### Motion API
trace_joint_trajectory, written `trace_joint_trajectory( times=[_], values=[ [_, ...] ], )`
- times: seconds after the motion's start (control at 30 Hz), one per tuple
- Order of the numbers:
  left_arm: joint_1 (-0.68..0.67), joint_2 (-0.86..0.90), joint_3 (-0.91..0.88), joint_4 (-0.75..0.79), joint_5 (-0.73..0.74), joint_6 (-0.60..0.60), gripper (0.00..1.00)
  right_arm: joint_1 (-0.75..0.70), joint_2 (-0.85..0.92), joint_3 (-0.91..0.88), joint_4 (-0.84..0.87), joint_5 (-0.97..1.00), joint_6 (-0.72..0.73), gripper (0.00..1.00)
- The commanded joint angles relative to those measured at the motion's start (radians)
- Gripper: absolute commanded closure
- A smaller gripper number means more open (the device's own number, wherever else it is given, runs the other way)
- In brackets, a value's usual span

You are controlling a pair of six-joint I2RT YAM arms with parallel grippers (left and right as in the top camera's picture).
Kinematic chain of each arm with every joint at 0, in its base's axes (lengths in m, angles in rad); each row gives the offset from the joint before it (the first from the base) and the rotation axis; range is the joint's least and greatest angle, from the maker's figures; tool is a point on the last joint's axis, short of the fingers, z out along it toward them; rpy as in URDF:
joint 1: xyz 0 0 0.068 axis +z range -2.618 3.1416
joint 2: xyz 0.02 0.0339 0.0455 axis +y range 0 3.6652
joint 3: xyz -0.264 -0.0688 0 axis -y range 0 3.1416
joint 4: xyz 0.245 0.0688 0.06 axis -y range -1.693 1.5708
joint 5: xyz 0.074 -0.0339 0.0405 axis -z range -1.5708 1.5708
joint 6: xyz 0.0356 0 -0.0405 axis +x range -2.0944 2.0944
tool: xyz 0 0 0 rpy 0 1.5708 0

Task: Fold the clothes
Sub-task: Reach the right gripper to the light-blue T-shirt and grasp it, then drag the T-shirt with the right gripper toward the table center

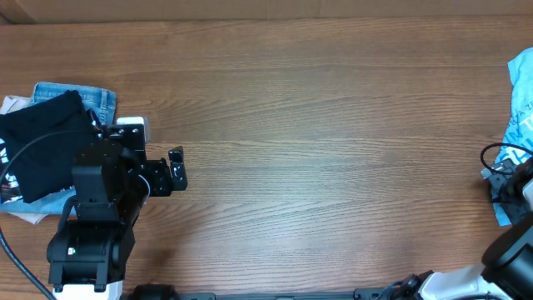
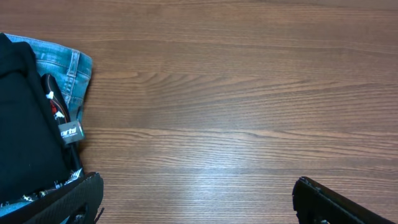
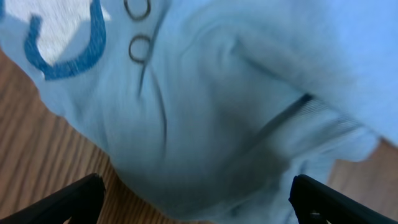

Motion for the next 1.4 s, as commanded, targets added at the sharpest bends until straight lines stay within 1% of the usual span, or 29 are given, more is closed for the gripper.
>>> trace_joint_trajectory(
  times=[0.0,0.1,0.17,0.2,0.27,0.3,0.37,0.4,0.43,0.5,0.57,0.7,0.77,0.9,1.03,1.1,1.13,1.23,1.37],
  values=[
    [0.006,-0.006,0.027,0.001,0.011,-0.008,0.0,-0.003,0.032,0.017,0.007,-0.023,0.008,0.0],
    [0.006,-0.006,0.027,0.001,0.011,-0.008,0.0,-0.003,0.04,0.016,0.006,-0.024,0.008,0.01],
    [0.006,-0.006,0.027,0.001,0.011,-0.008,0.0,-0.003,0.04,0.016,0.007,-0.023,0.008,0.09],
    [0.006,-0.006,0.027,0.001,0.011,-0.008,0.0,-0.003,0.04,0.016,0.007,-0.023,0.008,0.17],
    [0.006,-0.006,0.027,0.001,0.011,-0.007,0.0,-0.003,0.04,0.016,0.007,-0.023,0.008,0.4],
    [0.006,-0.006,0.027,0.001,0.011,-0.008,0.0,-0.003,0.04,0.016,0.007,-0.023,0.008,0.57],
    [0.006,-0.006,0.027,0.001,0.011,-0.008,0.0,-0.003,0.04,0.016,0.007,-0.024,0.008,0.81],
    [0.006,-0.006,0.027,0.001,0.011,-0.008,0.0,-0.003,0.04,0.016,0.008,-0.024,0.008,0.89],
    [0.006,-0.006,0.027,0.001,0.011,-0.008,0.0,-0.003,0.04,0.017,0.01,-0.033,0.008,0.95],
    [0.006,-0.006,0.027,0.001,0.011,-0.008,0.0,-0.002,0.038,0.026,0.006,-0.091,0.006,0.96],
    [0.006,-0.006,0.027,0.001,0.011,-0.008,0.0,0.001,0.032,0.053,-0.01,-0.196,-0.015,0.96],
    [0.006,-0.006,0.027,0.001,0.011,-0.008,0.0,0.037,-0.01,0.163,-0.091,-0.351,-0.049,0.96],
    [0.006,-0.006,0.027,0.002,0.011,-0.007,0.0,0.083,-0.037,0.23,-0.142,-0.436,-0.092,0.96],
    [0.006,-0.006,0.027,0.013,0.011,-0.007,0.0,0.249,-0.084,0.351,-0.273,-0.587,-0.172,0.96],
    [0.006,-0.006,0.027,0.027,0.011,-0.008,0.0,0.525,-0.093,0.406,-0.385,-0.59,-0.307,0.95],
    [0.006,-0.006,0.027,0.027,0.011,-0.008,0.0,0.658,-0.093,0.406,-0.407,-0.555,-0.368,0.93],
    [0.006,-0.006,0.027,0.027,0.011,-0.008,0.0,0.727,-0.093,0.406,-0.415,-0.517,-0.372,0.92],
    [0.006,-0.006,0.027,0.027,0.011,-0.008,0.0,0.862,-0.093,0.406,-0.414,-0.446,-0.372,0.92],
    [0.006,-0.006,0.027,0.027,0.011,-0.008,0.0,0.948,-0.093,0.409,-0.412,-0.436,-0.375,0.92]
  ],
)
